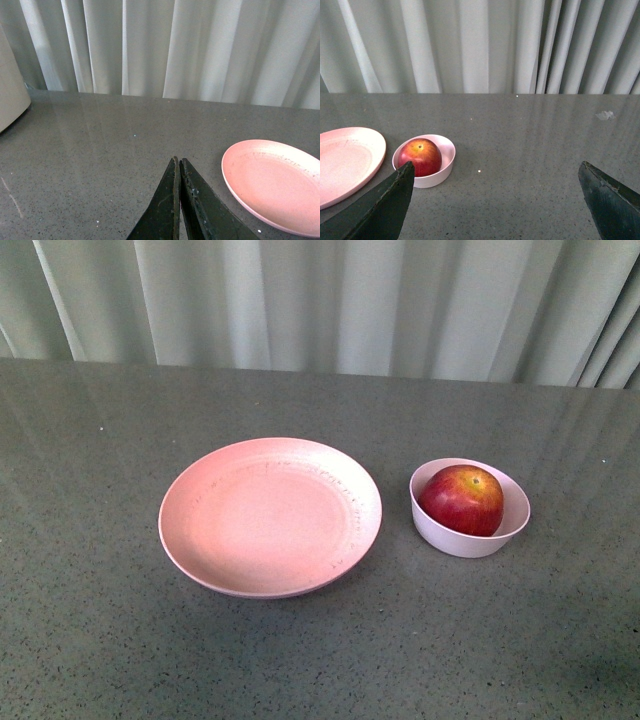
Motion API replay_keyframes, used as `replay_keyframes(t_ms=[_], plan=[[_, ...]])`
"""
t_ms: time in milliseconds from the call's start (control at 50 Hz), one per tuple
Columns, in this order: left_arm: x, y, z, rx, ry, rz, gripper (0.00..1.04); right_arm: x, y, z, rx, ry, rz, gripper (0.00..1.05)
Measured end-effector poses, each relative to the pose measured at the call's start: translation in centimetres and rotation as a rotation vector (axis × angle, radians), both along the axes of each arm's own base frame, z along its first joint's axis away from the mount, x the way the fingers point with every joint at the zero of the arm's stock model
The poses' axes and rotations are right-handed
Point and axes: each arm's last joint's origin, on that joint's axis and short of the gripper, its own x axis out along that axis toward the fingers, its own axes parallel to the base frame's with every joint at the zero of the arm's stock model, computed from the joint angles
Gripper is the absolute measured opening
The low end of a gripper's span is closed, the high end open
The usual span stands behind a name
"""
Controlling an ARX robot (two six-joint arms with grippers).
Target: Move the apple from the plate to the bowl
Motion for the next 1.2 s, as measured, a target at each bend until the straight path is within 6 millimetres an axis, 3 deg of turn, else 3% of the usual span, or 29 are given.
replay_keyframes(t_ms=[280, 860, 1080, 1200], plan=[[-1.2, 0.0, -0.4, 0.0, 0.012, 0.0, 0.02, 0.0, 0.0, 0.0, 0.0, 0.0, 0.0, 0.96], [-1.2, 0.0, -0.4, 0.001, 0.016, 0.0, 0.02, 0.0, 0.0, 0.0, 0.0, 0.0, 0.0, 0.96], [-1.2, 0.0, -0.4, 0.0, 0.016, 0.0, 0.39, 0.0, 0.0, 0.0, 0.0, 0.0, 0.0, 0.96], [-1.2, 0.0, -0.4, 0.0, 0.016, 0.001, 0.68, 0.0, 0.0, 0.0, 0.0, 0.0, 0.0, 0.96]])
